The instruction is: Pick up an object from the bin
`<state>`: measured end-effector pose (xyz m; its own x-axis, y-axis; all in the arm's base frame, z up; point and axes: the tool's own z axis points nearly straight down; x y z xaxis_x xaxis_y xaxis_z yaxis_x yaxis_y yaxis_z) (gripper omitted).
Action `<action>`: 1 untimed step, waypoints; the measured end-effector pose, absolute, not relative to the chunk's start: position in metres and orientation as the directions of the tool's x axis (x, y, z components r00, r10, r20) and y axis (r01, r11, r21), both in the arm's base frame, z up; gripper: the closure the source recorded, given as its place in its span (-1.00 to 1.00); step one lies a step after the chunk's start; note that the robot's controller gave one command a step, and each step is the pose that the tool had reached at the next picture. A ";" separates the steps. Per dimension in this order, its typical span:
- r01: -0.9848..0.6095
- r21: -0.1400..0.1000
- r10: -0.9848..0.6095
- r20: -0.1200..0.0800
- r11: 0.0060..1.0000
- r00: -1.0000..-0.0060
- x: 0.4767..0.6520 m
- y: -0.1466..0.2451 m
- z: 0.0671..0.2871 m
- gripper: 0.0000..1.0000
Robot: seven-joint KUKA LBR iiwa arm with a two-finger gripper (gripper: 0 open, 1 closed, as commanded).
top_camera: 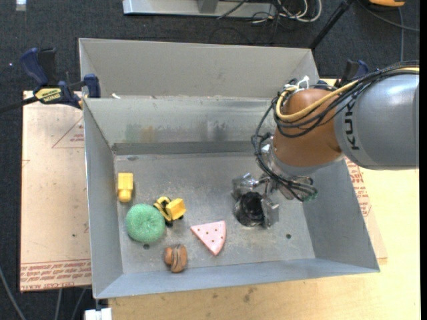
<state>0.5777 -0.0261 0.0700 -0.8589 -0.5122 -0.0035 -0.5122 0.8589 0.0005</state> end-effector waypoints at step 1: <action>-0.512 0.001 -0.512 -0.004 0.859 -0.859 0.578 -0.026 0.070 1.00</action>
Offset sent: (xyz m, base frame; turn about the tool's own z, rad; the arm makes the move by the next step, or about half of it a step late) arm 0.0020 -0.0002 0.1168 0.0403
